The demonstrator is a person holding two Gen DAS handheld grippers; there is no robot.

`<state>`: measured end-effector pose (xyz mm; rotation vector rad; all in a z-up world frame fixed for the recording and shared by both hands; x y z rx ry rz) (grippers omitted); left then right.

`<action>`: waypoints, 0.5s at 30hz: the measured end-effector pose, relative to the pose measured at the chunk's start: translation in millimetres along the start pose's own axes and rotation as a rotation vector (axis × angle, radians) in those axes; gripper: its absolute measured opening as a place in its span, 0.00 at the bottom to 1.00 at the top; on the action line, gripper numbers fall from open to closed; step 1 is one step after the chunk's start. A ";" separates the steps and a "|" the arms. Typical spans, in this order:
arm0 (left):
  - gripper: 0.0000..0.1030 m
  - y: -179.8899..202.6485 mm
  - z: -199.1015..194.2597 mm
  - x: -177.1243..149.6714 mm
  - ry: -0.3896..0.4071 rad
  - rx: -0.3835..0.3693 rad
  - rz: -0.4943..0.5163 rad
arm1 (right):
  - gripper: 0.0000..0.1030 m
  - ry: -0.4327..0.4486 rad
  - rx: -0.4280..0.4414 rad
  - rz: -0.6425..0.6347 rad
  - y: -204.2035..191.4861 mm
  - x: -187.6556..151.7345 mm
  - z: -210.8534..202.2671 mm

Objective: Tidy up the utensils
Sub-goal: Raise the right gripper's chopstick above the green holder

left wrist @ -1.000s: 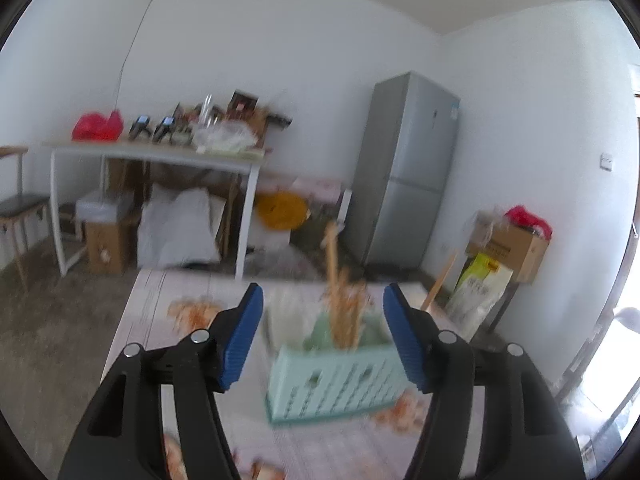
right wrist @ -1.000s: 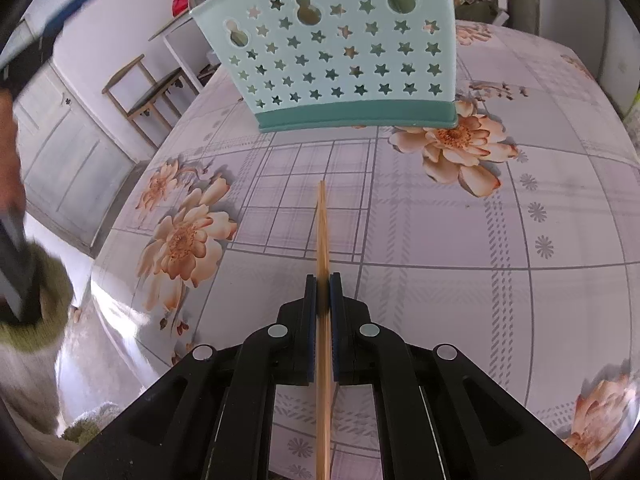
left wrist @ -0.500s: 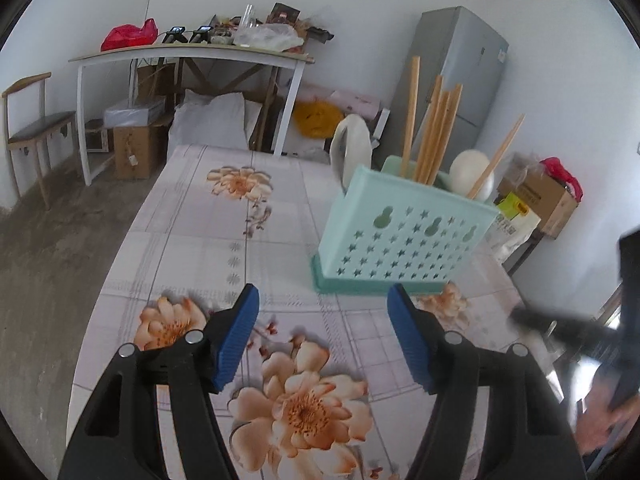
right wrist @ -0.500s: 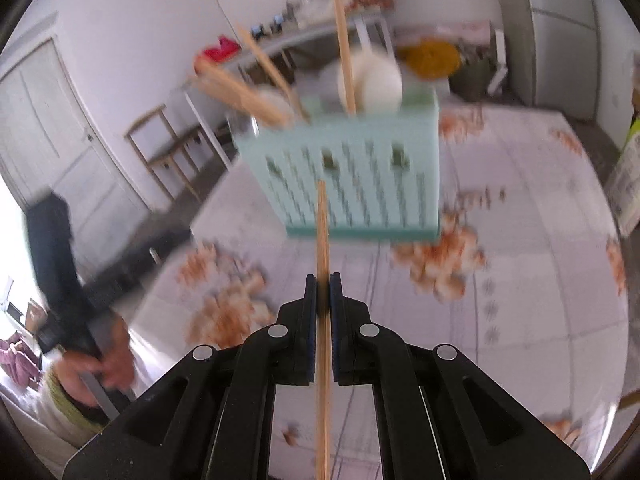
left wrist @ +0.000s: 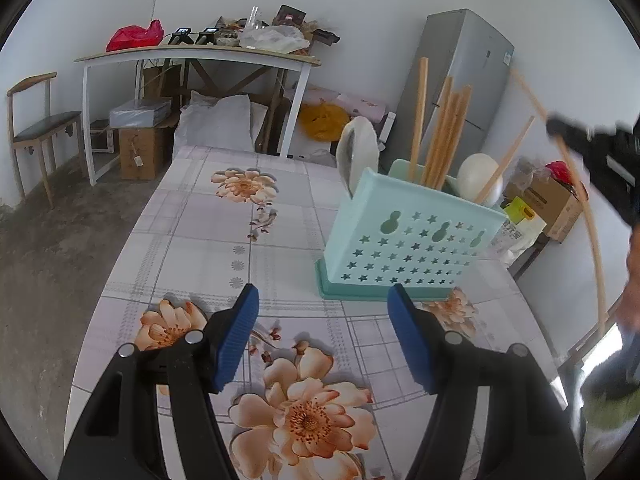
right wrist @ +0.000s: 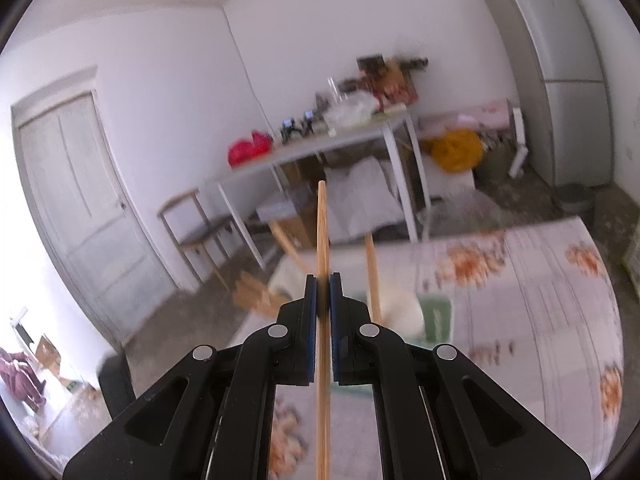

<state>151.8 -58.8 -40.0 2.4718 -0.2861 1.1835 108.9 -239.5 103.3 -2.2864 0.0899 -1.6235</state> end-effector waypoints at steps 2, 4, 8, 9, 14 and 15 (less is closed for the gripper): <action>0.63 -2.5 1.6 0.6 0.001 0.001 -0.008 | 0.04 0.040 0.017 0.002 -1.2 15.1 5.7; 0.63 -6.2 3.1 1.0 0.003 0.003 -0.015 | 0.04 0.086 0.030 -0.004 -3.3 30.1 15.3; 0.63 -13.3 5.0 1.9 0.001 0.009 -0.031 | 0.04 0.163 0.002 -0.047 -10.1 44.9 35.9; 0.63 -14.7 5.6 1.3 0.000 0.010 -0.033 | 0.04 0.186 -0.008 -0.056 -10.7 48.4 41.9; 0.63 -24.2 6.9 1.6 -0.001 0.020 -0.041 | 0.04 0.262 -0.067 -0.097 -10.4 61.4 62.3; 0.63 -25.9 7.6 2.0 0.000 0.022 -0.045 | 0.04 0.270 -0.074 -0.104 -10.9 64.3 65.7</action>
Point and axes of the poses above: each gripper's, at about its wrist camera, not at the fingertips, and z roughly the way its jaws point, y to its right, x to its top, the point moved 10 cm from there along z, roughly the way its jaws point, and after that the axes turned 1 degree about x, right-handed, at the moved point
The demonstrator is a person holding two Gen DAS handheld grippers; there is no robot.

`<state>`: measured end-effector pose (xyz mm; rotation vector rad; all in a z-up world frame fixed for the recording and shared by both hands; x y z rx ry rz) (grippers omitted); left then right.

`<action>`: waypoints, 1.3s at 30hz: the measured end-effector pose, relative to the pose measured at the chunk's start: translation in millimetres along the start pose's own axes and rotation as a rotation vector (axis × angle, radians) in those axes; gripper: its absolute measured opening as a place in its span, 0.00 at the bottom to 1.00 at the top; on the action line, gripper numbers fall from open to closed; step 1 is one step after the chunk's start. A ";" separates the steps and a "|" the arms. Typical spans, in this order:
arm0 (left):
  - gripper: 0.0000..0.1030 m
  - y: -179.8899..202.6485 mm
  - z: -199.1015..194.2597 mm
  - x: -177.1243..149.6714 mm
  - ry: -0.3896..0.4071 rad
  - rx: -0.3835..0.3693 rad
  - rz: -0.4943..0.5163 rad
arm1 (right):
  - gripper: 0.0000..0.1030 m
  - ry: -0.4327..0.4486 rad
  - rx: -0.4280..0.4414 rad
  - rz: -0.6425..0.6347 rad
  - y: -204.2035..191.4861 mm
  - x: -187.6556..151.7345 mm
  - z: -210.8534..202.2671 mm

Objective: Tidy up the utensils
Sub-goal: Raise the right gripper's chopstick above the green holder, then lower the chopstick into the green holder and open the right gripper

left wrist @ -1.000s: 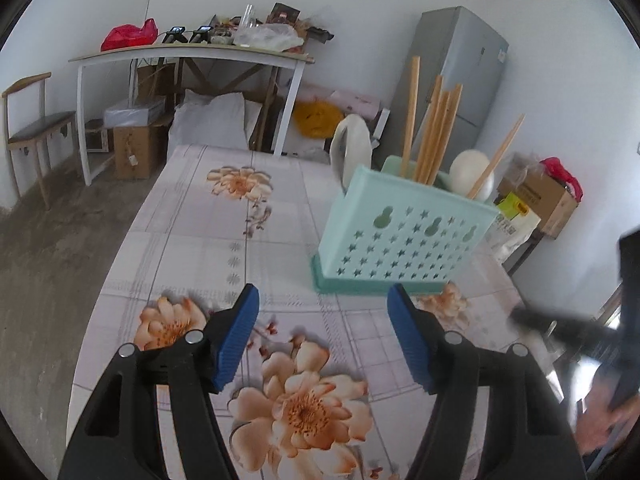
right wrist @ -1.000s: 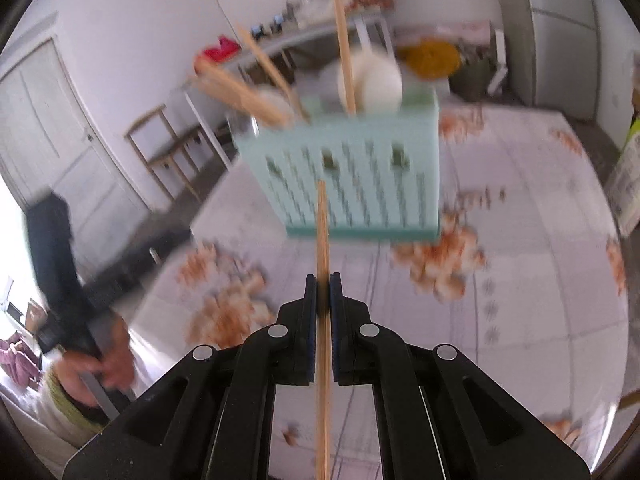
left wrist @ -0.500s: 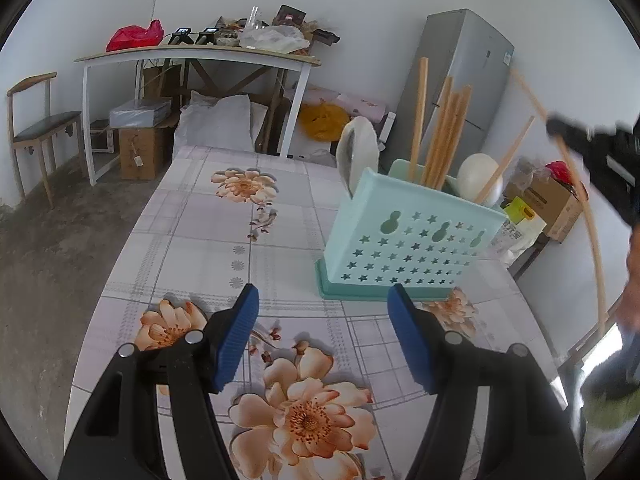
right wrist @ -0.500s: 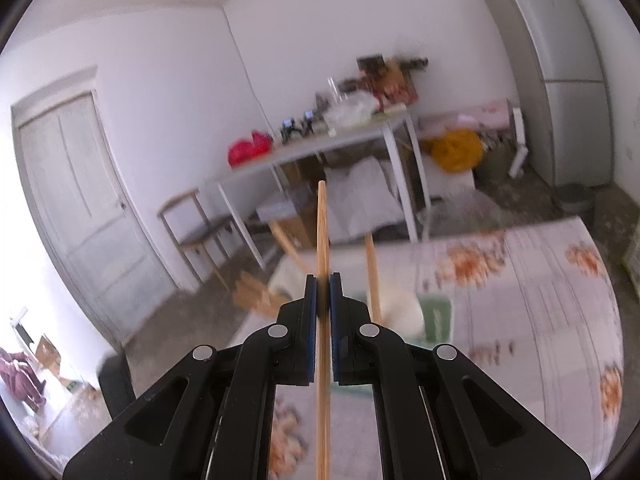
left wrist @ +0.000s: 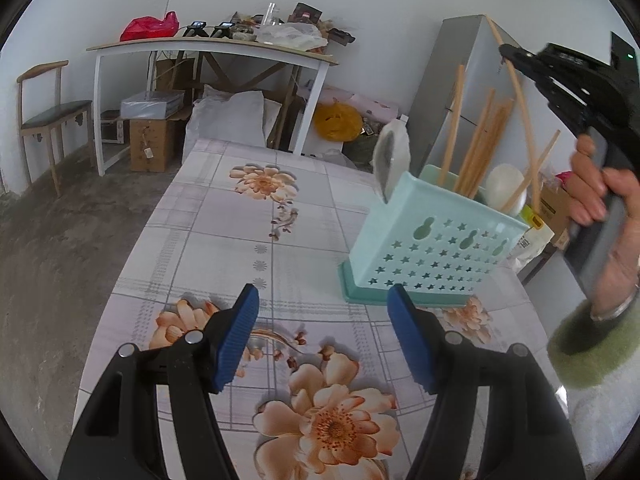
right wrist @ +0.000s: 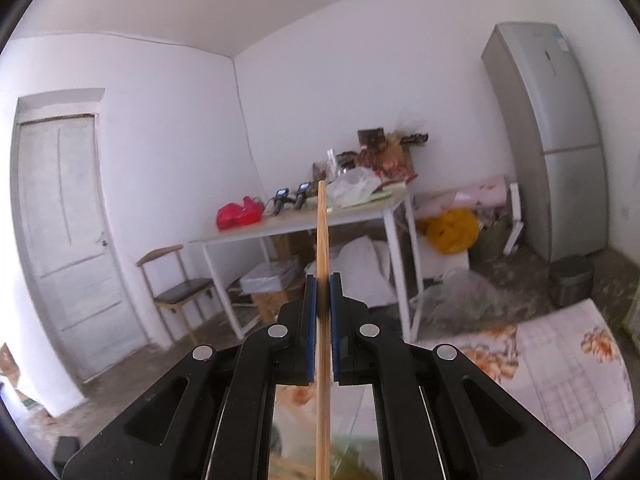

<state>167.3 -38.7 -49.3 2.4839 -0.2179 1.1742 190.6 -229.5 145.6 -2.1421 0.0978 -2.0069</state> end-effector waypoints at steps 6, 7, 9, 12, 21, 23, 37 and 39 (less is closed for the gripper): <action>0.63 -14.6 4.7 0.3 -0.003 0.011 -0.027 | 0.04 0.033 -0.032 -0.063 -5.9 1.7 21.4; 0.63 -16.8 5.4 0.2 -0.003 0.012 -0.030 | 0.04 0.033 -0.039 -0.081 -6.6 -0.5 25.5; 0.63 -20.0 6.0 -0.5 -0.004 0.014 -0.036 | 0.04 0.032 -0.051 -0.104 -7.0 -5.0 29.4; 0.63 -24.4 7.3 -0.9 -0.005 0.015 -0.043 | 0.04 0.051 -0.078 -0.170 -11.8 -7.0 30.6; 0.63 -26.3 9.0 -1.2 -0.005 0.007 -0.052 | 0.04 0.035 -0.082 -0.235 -18.1 -9.3 26.0; 0.63 -26.1 9.3 -1.1 -0.006 0.007 -0.052 | 0.04 0.029 -0.081 -0.235 -18.7 -10.2 24.6; 0.67 3.7 -0.1 13.3 0.044 -0.060 0.024 | 0.43 -0.020 0.059 -0.180 -27.3 -17.3 -69.3; 0.71 14.9 -0.6 17.9 0.055 -0.082 0.063 | 0.52 -0.059 0.080 -0.193 -25.7 -30.2 -89.7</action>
Point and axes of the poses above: each gripper's, at about its wrist camera, not at the fingertips, and z roughly the way its jaws point, y to its right, x to its top, the point moved 10 cm from there along z, roughly the way its jaws point, and after that the axes turned 1 degree about x, right-handed, at the moved point
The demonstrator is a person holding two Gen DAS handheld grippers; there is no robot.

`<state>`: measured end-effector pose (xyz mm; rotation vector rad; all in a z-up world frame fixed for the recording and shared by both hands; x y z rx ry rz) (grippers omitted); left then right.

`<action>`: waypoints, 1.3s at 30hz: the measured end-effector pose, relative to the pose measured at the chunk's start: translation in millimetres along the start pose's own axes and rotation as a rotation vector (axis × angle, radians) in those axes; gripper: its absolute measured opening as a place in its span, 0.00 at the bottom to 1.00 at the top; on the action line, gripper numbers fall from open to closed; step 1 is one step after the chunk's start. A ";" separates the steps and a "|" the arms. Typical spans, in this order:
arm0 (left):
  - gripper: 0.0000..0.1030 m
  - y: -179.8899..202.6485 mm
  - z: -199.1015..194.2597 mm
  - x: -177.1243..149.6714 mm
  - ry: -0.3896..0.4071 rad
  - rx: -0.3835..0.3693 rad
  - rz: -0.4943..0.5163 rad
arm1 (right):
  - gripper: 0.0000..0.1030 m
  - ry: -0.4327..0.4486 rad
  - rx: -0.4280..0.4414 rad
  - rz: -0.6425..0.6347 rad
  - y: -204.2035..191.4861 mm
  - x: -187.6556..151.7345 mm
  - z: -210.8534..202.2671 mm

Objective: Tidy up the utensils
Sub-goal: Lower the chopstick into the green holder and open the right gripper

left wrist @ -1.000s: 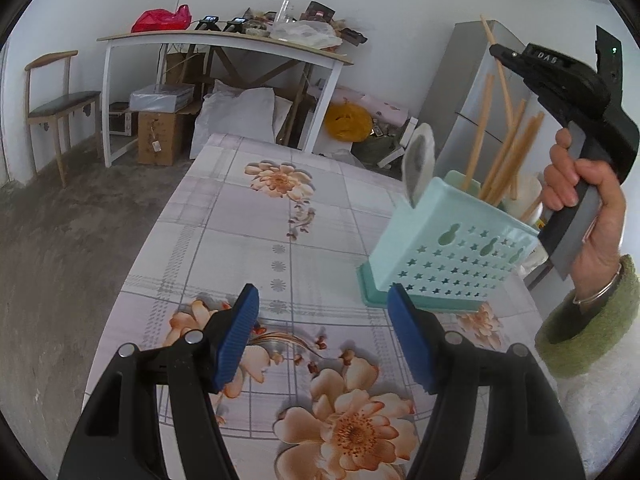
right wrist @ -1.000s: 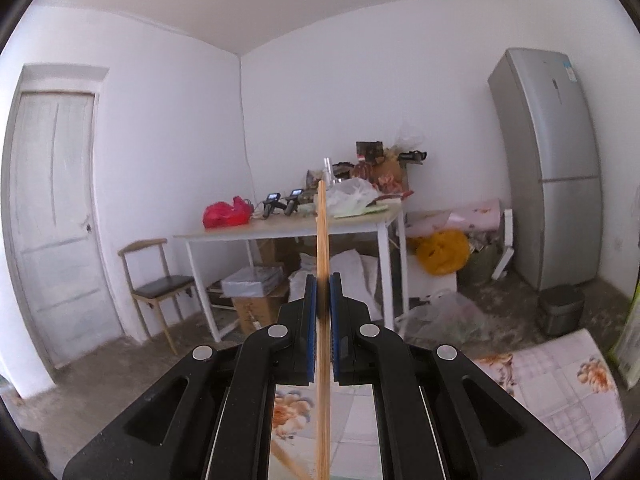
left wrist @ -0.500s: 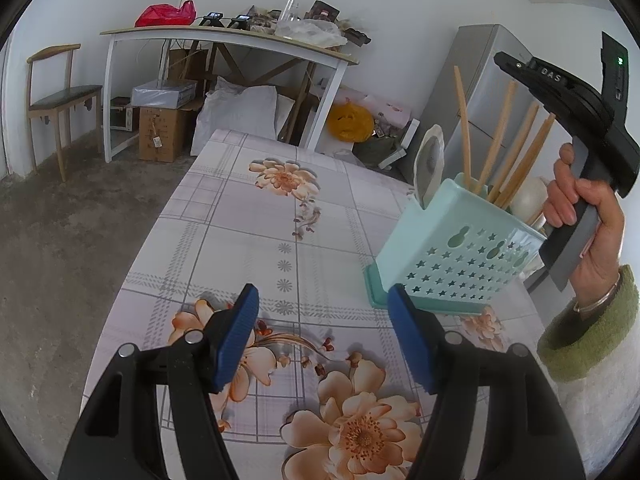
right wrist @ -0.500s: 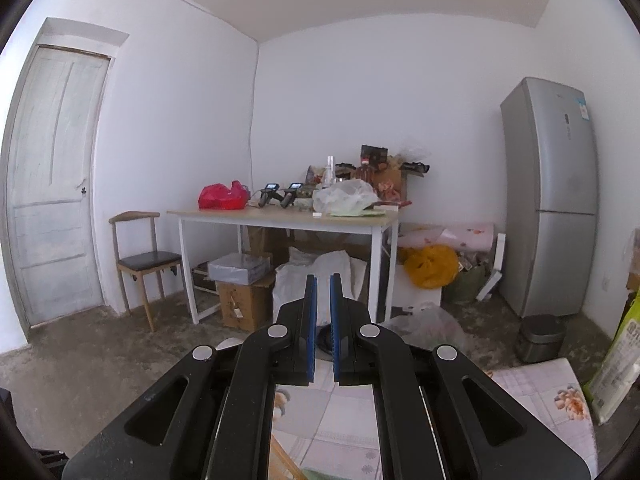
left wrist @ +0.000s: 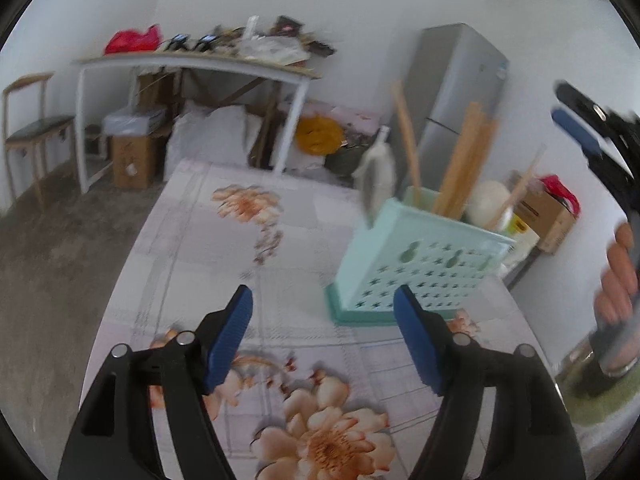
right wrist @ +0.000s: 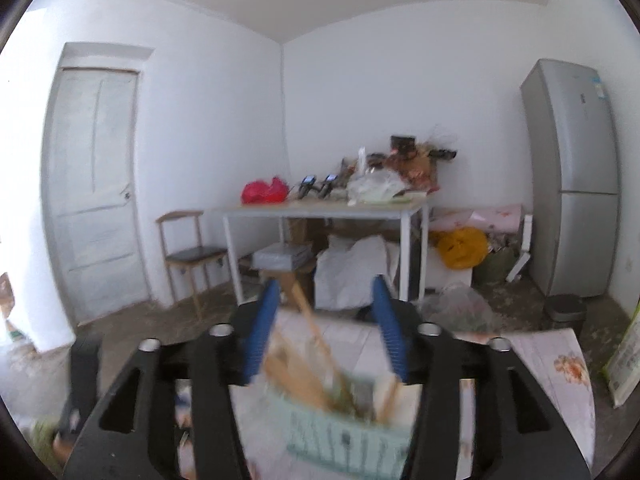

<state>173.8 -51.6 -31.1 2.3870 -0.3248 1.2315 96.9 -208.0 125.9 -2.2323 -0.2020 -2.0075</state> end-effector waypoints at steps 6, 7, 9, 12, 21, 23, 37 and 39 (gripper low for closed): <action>0.79 40.8 14.1 13.5 0.018 -0.109 0.124 | 0.65 -0.182 -0.054 0.007 19.5 -75.1 -23.6; 0.79 44.8 17.3 14.0 0.015 -0.121 0.139 | 0.66 -0.212 -0.056 0.023 24.6 -85.4 -21.9; 0.80 54.6 29.0 16.4 -0.003 -0.160 0.151 | 0.68 -0.284 -0.074 0.053 41.2 -113.6 -15.0; 0.80 59.4 47.6 19.6 -0.038 -0.193 0.139 | 0.69 -0.375 -0.085 0.103 67.2 -144.3 4.5; 0.80 63.5 95.4 14.0 -0.131 -0.224 0.116 | 0.69 -0.498 0.032 0.209 98.7 -184.2 56.7; 0.80 66.6 99.2 13.7 -0.134 -0.215 0.118 | 0.69 -0.509 0.058 0.193 92.4 -184.4 64.3; 0.80 57.2 67.0 5.7 -0.141 -0.168 0.088 | 0.72 -0.528 0.068 0.168 54.6 -181.0 61.5; 0.80 54.5 59.4 2.8 -0.141 -0.161 0.077 | 0.72 -0.537 0.071 0.169 47.6 -182.5 56.5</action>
Point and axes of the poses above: each gripper's, at about its wrist camera, not at the fingertips, and z roughly the way its jaws point, y to its right, x to its top, the point moved 10 cm from there along z, roughly the way its jaws point, and after that the axes turned 1 degree about x, right-handed, at the moved point
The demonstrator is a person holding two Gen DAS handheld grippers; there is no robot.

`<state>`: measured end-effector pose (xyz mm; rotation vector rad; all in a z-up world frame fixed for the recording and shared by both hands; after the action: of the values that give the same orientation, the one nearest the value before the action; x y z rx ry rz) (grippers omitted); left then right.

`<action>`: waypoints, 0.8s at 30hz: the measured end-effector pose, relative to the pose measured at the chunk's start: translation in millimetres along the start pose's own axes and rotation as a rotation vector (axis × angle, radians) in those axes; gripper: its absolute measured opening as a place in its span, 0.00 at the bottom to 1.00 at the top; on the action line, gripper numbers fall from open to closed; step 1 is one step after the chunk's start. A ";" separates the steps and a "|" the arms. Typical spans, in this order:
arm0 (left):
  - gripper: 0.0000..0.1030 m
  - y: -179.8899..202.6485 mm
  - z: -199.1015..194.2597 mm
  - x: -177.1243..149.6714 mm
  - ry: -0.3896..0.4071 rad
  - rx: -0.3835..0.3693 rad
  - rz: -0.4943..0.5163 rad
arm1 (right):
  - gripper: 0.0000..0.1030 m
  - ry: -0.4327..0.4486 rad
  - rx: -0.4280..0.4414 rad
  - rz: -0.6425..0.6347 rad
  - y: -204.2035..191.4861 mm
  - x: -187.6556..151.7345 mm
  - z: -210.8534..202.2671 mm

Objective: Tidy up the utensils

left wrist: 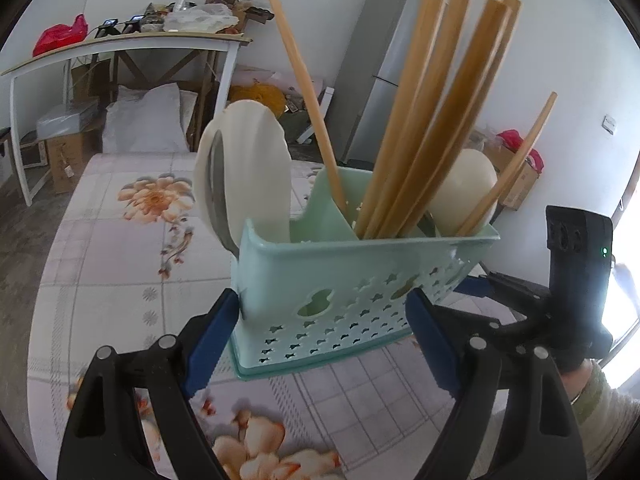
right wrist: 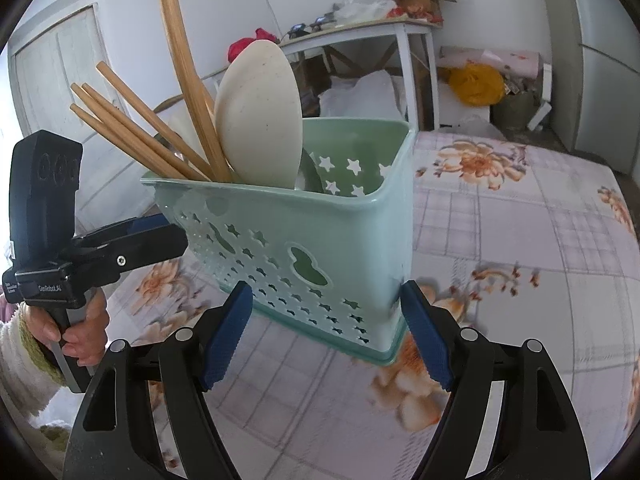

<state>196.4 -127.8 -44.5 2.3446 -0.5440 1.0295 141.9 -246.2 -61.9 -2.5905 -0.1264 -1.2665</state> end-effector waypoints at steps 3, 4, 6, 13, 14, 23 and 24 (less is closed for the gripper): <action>0.80 -0.6 -12.2 -5.9 0.000 0.006 -0.023 | 0.72 -0.008 0.009 0.001 -10.3 -5.7 -1.1; 0.80 -0.5 -15.6 -7.7 0.000 0.008 -0.029 | 0.72 -0.009 0.010 0.000 -12.8 -7.1 -1.3; 0.80 1.2 -20.1 -11.3 0.000 0.010 -0.032 | 0.72 -0.008 0.006 -0.008 -16.9 -9.5 -3.2; 0.81 7.0 -36.4 -19.6 0.022 0.049 -0.029 | 0.72 0.011 -0.037 0.008 -17.7 -10.2 -14.3; 0.81 6.6 -42.8 -22.7 0.031 0.071 -0.032 | 0.72 0.013 -0.061 0.003 -19.4 -14.4 -18.4; 0.94 1.5 -71.3 -65.5 -0.031 0.309 -0.042 | 0.85 -0.032 -0.291 0.085 -24.9 -67.5 -49.1; 0.94 1.6 -73.5 -68.0 -0.031 0.331 -0.039 | 0.86 -0.037 -0.313 0.089 -26.8 -70.6 -51.1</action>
<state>112.0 -74.8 -53.4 2.6496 -0.3584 1.1392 54.3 -231.5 -82.2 -2.8427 0.1945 -1.2962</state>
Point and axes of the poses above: each gripper's, at about its wrist camera, not at the fingertips, and z roughly the way its jaws point, y to its right, x to its top, the point moved 10 cm from there along z, roughly the way its jaws point, and after that the axes turned 1 degree about x, right-handed, at the moved point
